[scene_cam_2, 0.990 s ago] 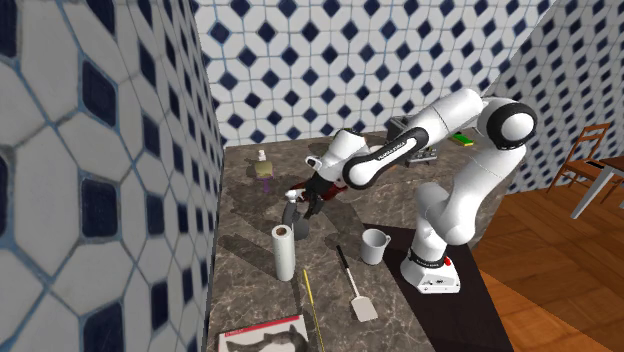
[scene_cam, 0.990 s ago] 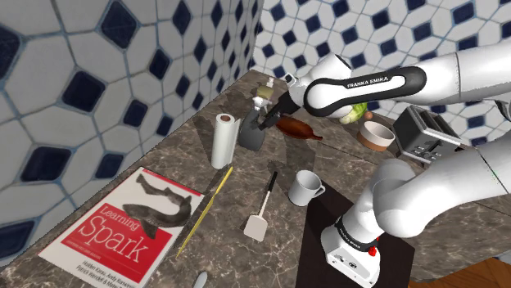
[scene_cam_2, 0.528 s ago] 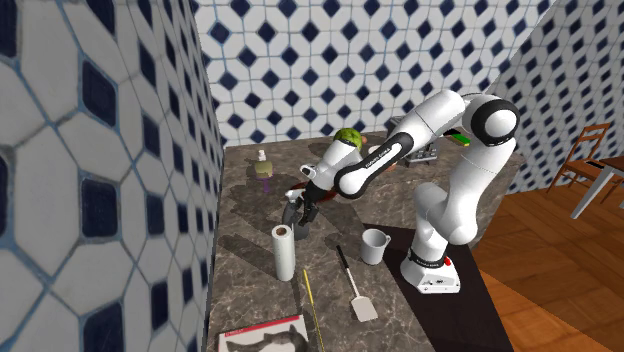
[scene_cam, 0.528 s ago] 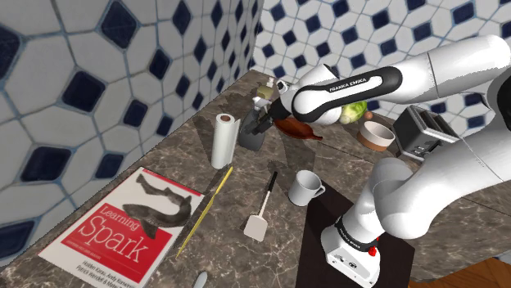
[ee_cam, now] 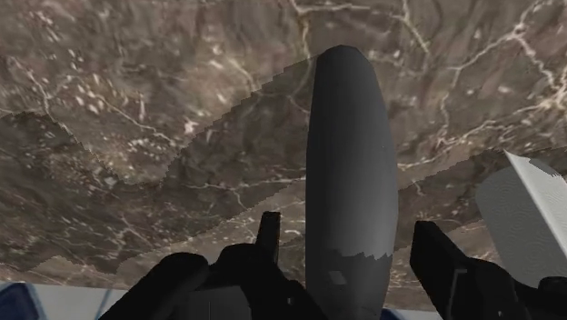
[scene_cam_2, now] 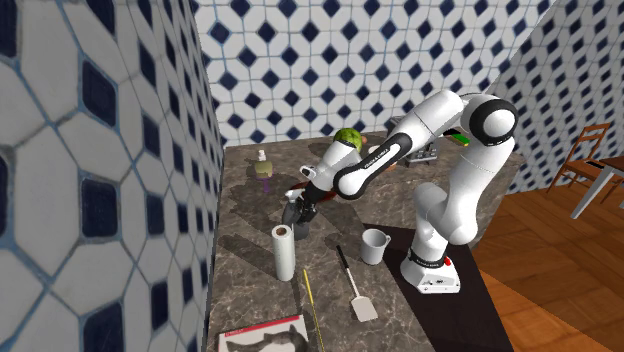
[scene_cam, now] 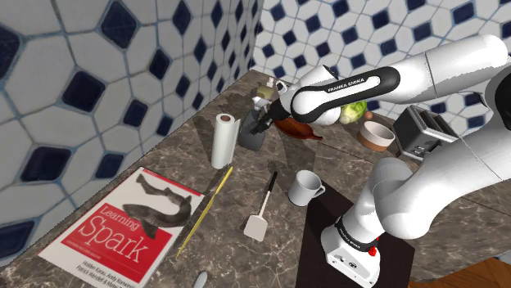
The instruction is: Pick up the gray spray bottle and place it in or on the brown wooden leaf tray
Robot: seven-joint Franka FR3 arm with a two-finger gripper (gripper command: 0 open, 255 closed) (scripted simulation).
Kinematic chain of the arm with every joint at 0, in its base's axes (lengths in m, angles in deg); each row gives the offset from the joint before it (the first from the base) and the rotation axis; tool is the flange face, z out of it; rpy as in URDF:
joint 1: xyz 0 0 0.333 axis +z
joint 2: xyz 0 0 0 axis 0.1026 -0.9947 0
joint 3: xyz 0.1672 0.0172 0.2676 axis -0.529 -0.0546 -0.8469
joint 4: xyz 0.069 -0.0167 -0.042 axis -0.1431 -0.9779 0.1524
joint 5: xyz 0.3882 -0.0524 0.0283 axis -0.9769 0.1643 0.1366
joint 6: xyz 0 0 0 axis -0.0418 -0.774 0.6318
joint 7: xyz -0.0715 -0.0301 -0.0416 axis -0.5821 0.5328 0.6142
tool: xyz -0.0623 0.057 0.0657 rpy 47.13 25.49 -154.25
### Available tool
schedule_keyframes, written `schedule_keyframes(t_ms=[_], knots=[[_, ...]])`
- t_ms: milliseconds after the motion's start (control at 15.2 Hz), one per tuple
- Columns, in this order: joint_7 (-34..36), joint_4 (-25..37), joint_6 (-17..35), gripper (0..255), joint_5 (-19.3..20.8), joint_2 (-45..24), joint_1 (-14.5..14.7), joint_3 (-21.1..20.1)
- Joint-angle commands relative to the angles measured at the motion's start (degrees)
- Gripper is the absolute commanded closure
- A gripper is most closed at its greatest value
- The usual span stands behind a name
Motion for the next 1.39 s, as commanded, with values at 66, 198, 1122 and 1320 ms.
schedule_keyframes(t_ms=[66, 198, 1122, 1320], knots=[[0.0, 0.0, 0.0, 255, 0.0, 0.0, 0.0, 0.0], [0.0, 0.0, 0.0, 255, 0.0, 0.0, 0.0, 0.0], [5.3, 3.0, -8.2, 255, 5.1, 4.9, -5.2, -4.5], [6.6, 4.3, -10.9, 255, 6.2, 6.3, -6.2, -5.5]])
